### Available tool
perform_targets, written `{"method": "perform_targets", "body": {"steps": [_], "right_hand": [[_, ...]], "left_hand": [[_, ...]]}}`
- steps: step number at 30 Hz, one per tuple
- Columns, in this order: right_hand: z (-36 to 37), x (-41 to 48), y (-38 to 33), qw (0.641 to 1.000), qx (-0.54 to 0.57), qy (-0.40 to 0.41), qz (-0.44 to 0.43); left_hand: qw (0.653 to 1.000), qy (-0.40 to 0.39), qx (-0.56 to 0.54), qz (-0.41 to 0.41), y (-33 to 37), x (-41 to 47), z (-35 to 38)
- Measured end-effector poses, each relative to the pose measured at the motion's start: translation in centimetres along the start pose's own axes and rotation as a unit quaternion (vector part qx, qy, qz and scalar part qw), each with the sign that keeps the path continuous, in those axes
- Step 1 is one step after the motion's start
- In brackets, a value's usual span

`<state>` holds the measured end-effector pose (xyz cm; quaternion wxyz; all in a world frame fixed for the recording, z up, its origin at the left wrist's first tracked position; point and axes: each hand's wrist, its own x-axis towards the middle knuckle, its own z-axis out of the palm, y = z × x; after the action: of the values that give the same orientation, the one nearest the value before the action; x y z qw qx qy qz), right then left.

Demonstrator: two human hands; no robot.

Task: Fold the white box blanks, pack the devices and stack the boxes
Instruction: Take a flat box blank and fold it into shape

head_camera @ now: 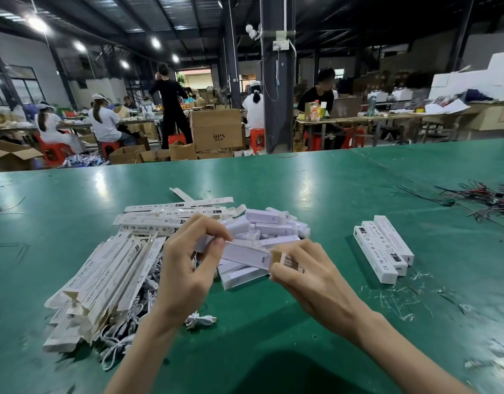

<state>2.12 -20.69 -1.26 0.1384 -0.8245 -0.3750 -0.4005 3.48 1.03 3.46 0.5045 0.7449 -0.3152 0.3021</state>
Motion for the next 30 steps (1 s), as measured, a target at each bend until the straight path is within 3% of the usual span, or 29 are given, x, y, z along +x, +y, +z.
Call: {"method": "perform_targets", "body": {"steps": [10, 21, 30], "right_hand": [[0.0, 0.5, -0.9, 0.999, -0.016, -0.027, -0.011], [-0.3, 0.6, -1.1, 0.999, 0.003, -0.039, 0.017], [0.3, 0.4, -1.4, 0.998, 0.027, -0.057, 0.023]], "left_hand": [[1.000, 0.001, -0.008, -0.024, -0.2, 0.2, -0.5], [0.996, 0.035, 0.054, 0.062, 0.4, 0.1, 0.5], [0.998, -0.034, -0.039, -0.028, -0.3, -0.6, 1.5]]}}
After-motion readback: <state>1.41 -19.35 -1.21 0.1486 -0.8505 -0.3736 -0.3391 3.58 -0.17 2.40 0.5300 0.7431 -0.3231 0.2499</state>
